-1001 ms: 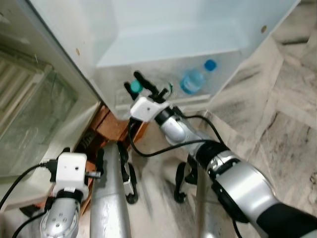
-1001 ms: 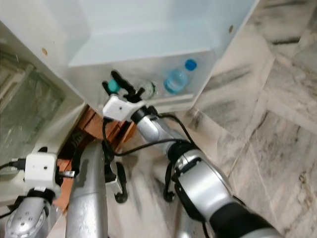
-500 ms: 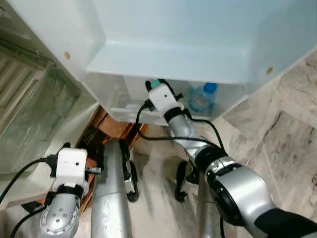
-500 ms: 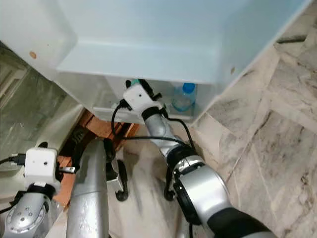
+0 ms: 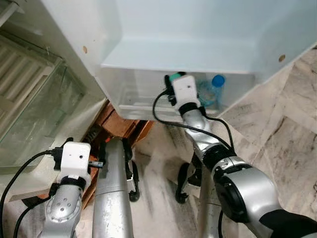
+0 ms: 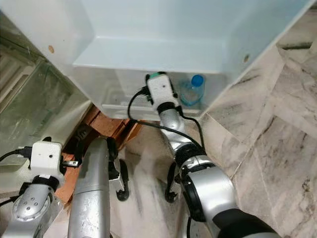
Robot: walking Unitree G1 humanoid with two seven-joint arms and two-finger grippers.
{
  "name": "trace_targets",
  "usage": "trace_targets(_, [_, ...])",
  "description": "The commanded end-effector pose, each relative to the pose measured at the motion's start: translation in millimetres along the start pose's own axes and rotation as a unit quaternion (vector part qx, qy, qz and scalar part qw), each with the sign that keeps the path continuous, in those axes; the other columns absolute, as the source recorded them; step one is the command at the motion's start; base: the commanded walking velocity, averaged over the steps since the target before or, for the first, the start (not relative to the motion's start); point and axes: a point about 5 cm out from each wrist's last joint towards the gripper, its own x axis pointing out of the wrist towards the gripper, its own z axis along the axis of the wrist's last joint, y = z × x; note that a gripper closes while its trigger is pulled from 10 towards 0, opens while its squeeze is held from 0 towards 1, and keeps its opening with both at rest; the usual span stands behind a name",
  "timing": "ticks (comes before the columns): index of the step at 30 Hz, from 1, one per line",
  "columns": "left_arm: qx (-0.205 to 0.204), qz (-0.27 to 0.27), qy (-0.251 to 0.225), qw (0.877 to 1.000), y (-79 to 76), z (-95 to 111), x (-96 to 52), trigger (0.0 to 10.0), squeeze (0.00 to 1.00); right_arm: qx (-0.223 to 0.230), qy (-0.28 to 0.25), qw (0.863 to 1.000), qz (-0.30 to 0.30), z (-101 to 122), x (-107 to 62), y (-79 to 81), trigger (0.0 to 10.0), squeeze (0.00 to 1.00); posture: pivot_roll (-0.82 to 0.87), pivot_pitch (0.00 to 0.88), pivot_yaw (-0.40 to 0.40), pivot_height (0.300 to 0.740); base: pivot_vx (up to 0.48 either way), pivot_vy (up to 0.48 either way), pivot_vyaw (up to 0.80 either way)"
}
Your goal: Restocking fridge
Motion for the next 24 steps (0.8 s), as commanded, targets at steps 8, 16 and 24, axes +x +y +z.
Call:
trace_targets(8, [0.000, -0.010, -0.002, 1.000, -5.8, -4, 15.1, 10.0, 0.00, 0.029, 0.021, 0.999, -0.017, -10, -3.6, -18.9, 10.0, 1.00, 0.25, 0.313, 0.029, 0.547, 0.000, 0.000, 0.00])
trace_targets(16, [-0.001, -0.014, -0.013, 1.000, -8.4, -4, 28.4, 10.0, 0.00, 0.035, -0.015, 0.999, 0.015, 8, 4.1, -15.1, 10.0, 1.00, 0.21, 0.243, 0.034, 0.547, 0.000, 0.000, 0.00])
trace_targets(24, [-0.014, -0.013, -0.025, 1.000, -15.6, -6, 35.7, 10.0, 0.00, 0.066, -0.055, 0.995, 0.060, 16, -3.0, -14.4, 10.0, 1.00, 0.17, 0.179, 0.028, 0.547, 0.000, 0.000, 0.00])
